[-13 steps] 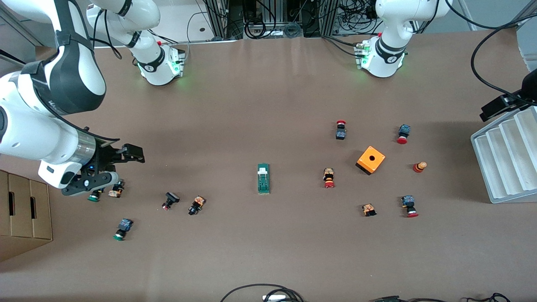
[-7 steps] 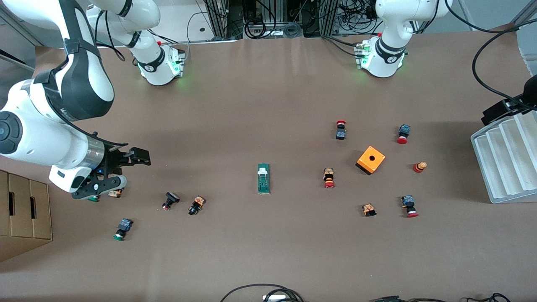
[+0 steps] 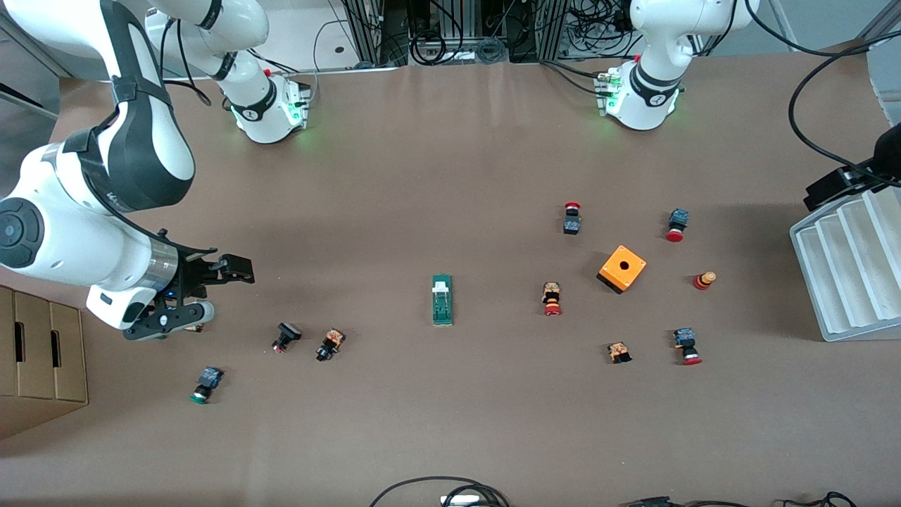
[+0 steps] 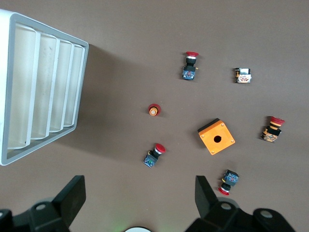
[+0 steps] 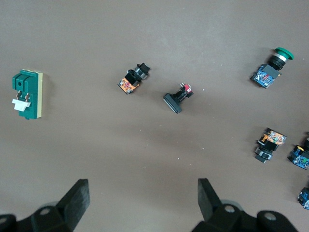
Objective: Close load switch with both arms
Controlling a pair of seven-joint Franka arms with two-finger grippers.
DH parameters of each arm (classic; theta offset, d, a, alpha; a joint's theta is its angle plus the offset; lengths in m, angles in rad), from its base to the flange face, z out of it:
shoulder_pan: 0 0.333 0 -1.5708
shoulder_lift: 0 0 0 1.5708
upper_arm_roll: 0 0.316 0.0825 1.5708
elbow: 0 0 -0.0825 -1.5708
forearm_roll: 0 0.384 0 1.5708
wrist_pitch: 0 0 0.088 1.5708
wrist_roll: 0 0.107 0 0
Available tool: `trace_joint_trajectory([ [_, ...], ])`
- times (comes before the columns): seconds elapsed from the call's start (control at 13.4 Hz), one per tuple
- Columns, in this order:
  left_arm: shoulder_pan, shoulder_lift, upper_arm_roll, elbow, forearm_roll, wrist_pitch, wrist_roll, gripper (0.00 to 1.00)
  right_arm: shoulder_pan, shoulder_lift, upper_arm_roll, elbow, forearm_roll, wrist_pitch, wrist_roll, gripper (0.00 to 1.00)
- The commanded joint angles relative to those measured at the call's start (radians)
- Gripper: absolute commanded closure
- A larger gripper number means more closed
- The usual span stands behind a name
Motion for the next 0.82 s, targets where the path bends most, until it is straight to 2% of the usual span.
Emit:
trace_joint_trajectory([
  [0.0, -0.007, 0.033, -0.006, 0.033, -0.045, 0.005, 0.011, 0.00, -0.003, 0.008, -0.002, 0.008, 0.022, 0.009, 0.004, 0.00],
  [0.15, -0.023, 0.076, -0.009, 0.050, -0.036, 0.028, 0.015, 0.00, -0.003, 0.009, 0.000, 0.008, 0.022, 0.009, 0.005, 0.00],
  [0.37, -0.032, 0.053, -0.018, 0.015, 0.004, 0.085, 0.023, 0.00, 0.001, 0.043, 0.000, 0.010, 0.021, 0.011, 0.005, 0.00],
  [0.52, -0.032, 0.036, -0.018, 0.013, 0.019, 0.076, 0.121, 0.00, 0.003, 0.057, 0.000, 0.010, 0.021, 0.023, 0.004, 0.00],
  [0.74, -0.052, 0.030, -0.038, 0.012, -0.014, 0.105, -0.010, 0.03, 0.003, 0.069, 0.002, 0.010, 0.022, 0.045, 0.001, 0.00],
])
